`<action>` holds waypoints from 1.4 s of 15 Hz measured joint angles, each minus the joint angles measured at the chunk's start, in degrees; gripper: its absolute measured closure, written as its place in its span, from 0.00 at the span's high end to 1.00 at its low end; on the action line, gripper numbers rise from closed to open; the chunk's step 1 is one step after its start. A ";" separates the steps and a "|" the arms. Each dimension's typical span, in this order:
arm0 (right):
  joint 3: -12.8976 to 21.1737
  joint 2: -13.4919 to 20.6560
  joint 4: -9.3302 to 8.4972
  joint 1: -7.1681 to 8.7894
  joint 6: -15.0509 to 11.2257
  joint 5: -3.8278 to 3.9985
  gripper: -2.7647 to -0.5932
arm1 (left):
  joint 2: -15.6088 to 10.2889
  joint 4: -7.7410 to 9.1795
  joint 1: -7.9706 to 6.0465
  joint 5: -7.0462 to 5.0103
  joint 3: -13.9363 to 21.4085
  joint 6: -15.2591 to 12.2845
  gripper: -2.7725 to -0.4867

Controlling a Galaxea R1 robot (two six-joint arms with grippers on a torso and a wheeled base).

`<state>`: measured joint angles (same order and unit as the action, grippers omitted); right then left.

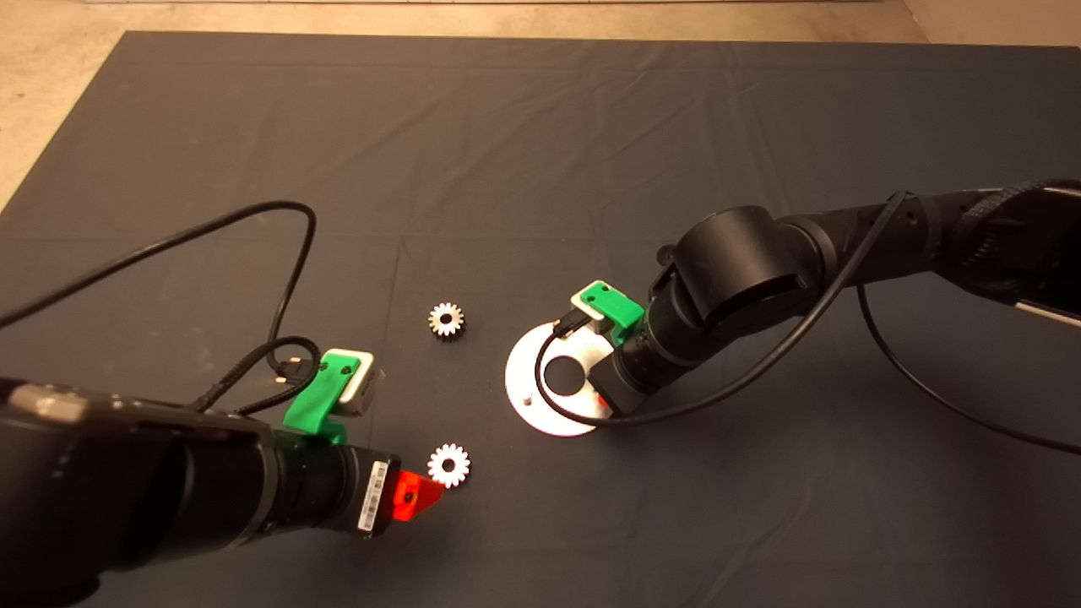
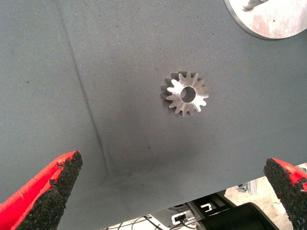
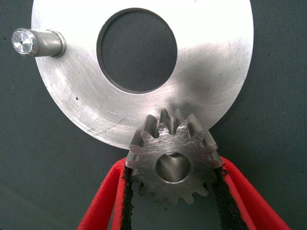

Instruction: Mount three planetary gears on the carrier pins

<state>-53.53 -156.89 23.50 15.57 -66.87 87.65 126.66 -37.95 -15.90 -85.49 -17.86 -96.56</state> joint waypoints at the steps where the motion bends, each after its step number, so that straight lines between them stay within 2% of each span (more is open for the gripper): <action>1: 0.00 -0.02 -0.01 -0.01 -0.01 0.03 0.18 | 0.00 0.00 0.00 0.00 0.00 -0.01 0.99; 6: 0.15 -0.27 -0.24 -0.02 0.00 0.24 0.18 | 0.00 0.00 -0.01 0.00 0.00 -0.01 0.99; 21: 0.55 -0.27 -0.90 -0.02 0.00 0.24 0.18 | 0.00 0.00 -0.02 0.00 0.00 -0.01 0.99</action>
<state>-52.98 -157.16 22.60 15.54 -66.87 87.89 126.66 -37.95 -15.92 -85.49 -17.86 -96.57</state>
